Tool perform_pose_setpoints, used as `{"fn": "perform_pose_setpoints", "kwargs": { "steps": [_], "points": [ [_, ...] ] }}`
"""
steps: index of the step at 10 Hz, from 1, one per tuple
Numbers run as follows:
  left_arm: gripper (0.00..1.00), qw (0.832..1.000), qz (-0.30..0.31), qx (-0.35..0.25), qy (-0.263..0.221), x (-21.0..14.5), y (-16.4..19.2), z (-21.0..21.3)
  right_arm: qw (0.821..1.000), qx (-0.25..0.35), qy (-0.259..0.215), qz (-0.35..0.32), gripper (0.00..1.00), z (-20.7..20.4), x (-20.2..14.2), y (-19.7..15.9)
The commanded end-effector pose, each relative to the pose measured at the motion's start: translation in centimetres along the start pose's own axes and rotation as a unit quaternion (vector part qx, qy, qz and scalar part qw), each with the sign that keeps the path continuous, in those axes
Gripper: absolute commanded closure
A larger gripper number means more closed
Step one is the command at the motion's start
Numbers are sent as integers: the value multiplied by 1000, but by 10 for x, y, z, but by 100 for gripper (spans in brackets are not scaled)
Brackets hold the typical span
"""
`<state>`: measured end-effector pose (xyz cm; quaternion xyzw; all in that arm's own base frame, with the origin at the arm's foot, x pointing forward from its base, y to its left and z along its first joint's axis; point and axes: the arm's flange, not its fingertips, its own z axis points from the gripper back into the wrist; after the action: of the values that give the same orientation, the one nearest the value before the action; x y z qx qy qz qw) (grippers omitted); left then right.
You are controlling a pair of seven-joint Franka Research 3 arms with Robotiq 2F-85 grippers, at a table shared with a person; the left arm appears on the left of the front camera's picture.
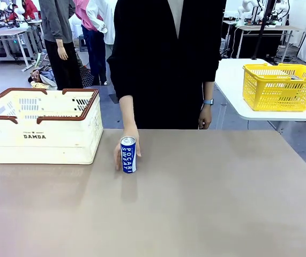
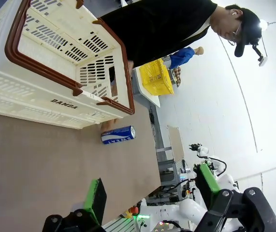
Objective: Place the drinks into the Shopping basket.
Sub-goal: Pick up one drink and place it into the Shopping basket.
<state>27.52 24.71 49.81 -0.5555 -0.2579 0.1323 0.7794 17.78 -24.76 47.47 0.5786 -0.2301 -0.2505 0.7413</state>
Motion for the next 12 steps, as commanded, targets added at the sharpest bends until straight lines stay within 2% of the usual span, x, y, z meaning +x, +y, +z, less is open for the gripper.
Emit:
{"fn": "perform_pose_setpoints", "kwargs": {
  "steps": [1,5,6,7,8,9,10,11,12],
  "points": [
    [0,1000,-10,-6,0,1,0,1,1000,11,-4,11,0,1,3,4],
    [0,1000,0,0,0,0,0,0,1000,11,-4,11,0,1,3,4],
    [0,998,22,66,-1,-6,-44,-34,1000,11,-4,11,0,1,3,4],
    [0,994,-8,103,40,-28,-95,-86,1000,11,-4,11,0,1,3,4],
    [0,972,-93,198,83,-67,-144,-159,1000,11,-4,11,0,1,3,4],
    [0,946,-159,240,147,-103,-175,-226,1000,11,-4,11,0,1,3,4],
    [0,922,-200,263,204,-141,-198,-286,1000,11,-4,11,0,1,3,4],
    [0,902,-235,291,217,-179,-214,-336,1000,11,-4,11,0,1,3,4],
    [0,882,-275,325,202,-215,-219,-386,1000,11,-4,11,0,1,3,4]
  ]
}}
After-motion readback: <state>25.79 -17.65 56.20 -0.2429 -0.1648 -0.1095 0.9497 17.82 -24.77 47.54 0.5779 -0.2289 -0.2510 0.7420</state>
